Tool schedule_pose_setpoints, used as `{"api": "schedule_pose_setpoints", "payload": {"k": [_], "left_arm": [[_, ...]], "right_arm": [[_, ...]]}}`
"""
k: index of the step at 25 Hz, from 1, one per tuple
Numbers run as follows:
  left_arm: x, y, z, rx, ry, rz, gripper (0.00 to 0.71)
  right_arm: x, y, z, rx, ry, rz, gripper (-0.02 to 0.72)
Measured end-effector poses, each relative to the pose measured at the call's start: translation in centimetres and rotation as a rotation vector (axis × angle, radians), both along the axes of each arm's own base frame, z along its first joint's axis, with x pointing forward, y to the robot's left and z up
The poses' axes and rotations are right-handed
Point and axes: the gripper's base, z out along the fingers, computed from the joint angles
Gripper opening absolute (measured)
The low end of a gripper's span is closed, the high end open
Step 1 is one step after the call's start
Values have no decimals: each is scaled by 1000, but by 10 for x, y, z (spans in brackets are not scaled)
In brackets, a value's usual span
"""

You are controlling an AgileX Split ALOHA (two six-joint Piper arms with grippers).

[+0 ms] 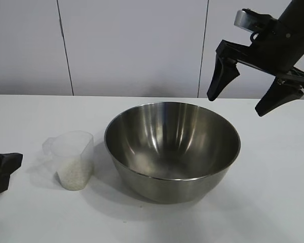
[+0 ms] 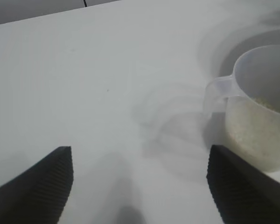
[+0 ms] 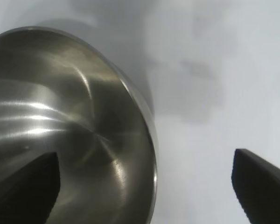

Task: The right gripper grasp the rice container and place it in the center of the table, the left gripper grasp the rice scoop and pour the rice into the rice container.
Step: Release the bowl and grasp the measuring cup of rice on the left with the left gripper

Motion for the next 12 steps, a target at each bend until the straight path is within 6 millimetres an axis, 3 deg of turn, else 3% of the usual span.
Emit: {"api": "schedule_pose_setpoints", "payload": {"k": [5,12], "left_arm": [[10,-4,-10,37,12,-16,570],[24,-9,-8,26,-28,-17,570]], "right_arm": [[0,0,0,0,-2,-1,694],[1,0,0,0,-6,-2,694]]}}
